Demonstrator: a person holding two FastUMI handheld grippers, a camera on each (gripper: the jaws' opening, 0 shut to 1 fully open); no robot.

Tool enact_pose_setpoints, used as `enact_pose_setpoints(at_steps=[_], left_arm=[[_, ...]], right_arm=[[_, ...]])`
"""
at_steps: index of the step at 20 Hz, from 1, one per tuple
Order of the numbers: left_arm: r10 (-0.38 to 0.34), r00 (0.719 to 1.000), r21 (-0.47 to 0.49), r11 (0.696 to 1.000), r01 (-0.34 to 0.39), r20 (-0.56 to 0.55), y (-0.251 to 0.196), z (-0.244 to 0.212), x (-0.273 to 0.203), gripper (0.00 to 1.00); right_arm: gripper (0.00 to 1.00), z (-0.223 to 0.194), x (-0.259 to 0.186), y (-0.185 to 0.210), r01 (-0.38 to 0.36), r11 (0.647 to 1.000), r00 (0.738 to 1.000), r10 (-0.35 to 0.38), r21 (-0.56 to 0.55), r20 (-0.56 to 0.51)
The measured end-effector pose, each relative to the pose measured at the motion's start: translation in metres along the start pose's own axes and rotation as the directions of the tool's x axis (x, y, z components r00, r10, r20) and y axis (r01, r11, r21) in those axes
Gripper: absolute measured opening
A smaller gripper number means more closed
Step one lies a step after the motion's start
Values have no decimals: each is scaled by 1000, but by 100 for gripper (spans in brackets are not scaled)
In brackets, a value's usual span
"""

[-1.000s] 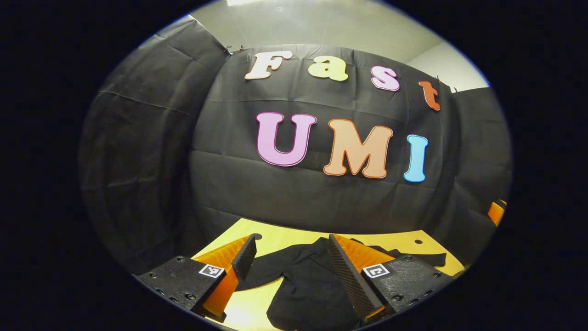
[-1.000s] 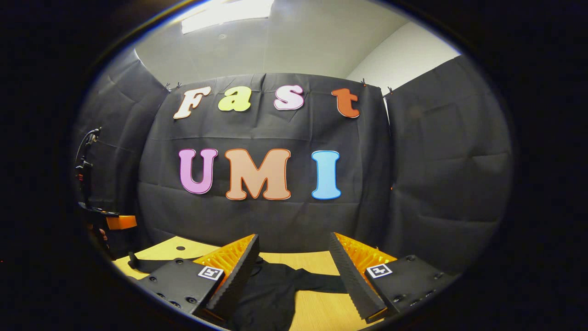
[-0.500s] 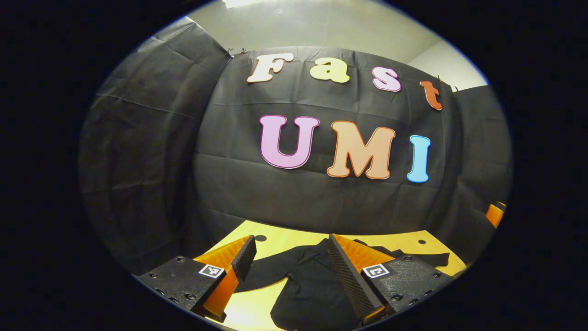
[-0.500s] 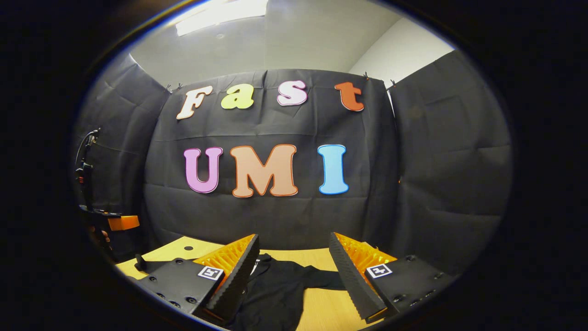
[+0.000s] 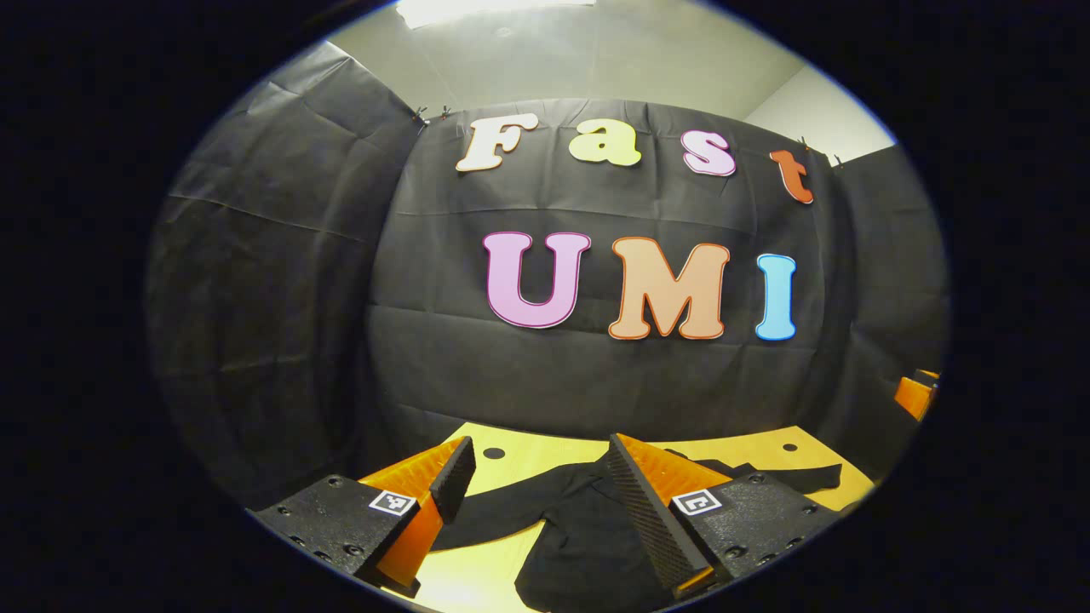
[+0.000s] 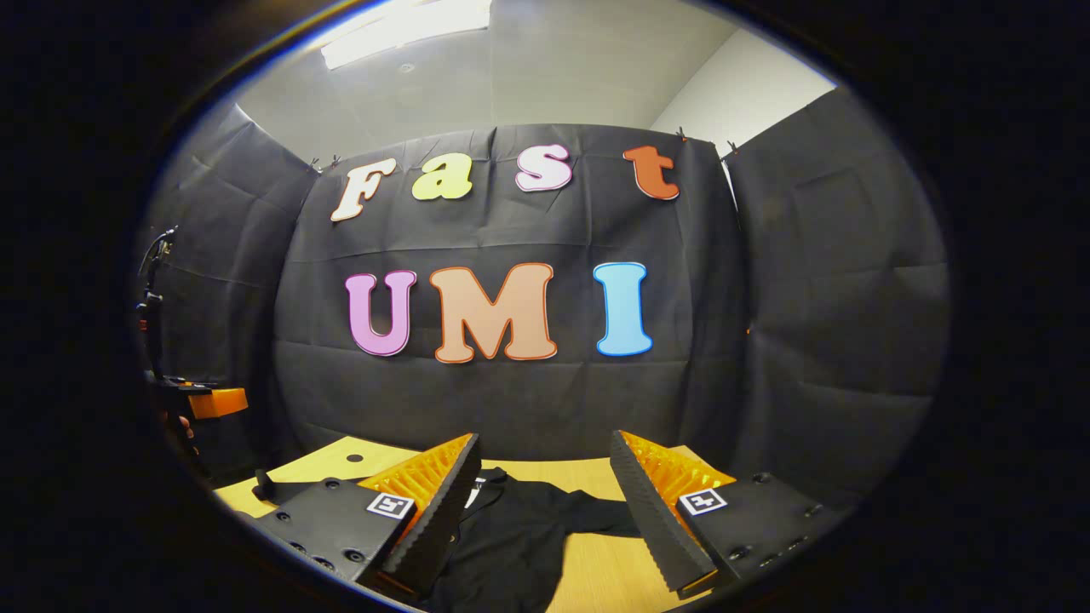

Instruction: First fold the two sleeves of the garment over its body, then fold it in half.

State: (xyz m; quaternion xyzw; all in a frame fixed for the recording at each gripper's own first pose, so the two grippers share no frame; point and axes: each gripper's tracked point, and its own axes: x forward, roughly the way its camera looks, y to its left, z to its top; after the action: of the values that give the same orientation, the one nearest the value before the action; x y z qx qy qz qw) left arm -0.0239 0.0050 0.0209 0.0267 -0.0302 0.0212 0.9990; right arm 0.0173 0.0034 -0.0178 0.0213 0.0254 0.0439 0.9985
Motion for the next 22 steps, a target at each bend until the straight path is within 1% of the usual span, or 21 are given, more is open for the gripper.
enact_pose_setpoints(at_steps=[4, 7, 11, 13, 16, 21, 22], left_arm=[[11, 1000, 13, 1000, -11, -9, 0, -4, -3, 92], [6, 1000, 2, 1000, -6, -8, 0, -5, -6, 92], [13, 1000, -1, 1000, -13, -23, 1, -11, -4, 93], [17, 999, -2, 1000, -17, -32, 2, -14, -5, 92], [22, 999, 0, 1000, -22, -37, 3, -14, -6, 92], [46, 998, 13, 999, -45, -51, 8, -17, -4, 93], [51, 997, 19, 999, -50, -54, 9, -17, -3, 92]], right_arm=[[97, -3, 2, -9, 16, 1000, 1000, -16, 1, -11], [97, -4, 0, -15, 28, 999, 1000, -28, 17, -14], [97, -8, -1, -24, 50, 999, 998, -50, 4, -23], [95, -10, 0, -27, 53, 999, 998, -53, 9, -28], [96, -11, 2, -31, 58, 998, 998, -58, 15, -32], [97, -17, 11, -53, 91, 996, 995, -91, -15, -43], [97, -18, 15, -59, 97, 995, 994, -98, -21, -40]])
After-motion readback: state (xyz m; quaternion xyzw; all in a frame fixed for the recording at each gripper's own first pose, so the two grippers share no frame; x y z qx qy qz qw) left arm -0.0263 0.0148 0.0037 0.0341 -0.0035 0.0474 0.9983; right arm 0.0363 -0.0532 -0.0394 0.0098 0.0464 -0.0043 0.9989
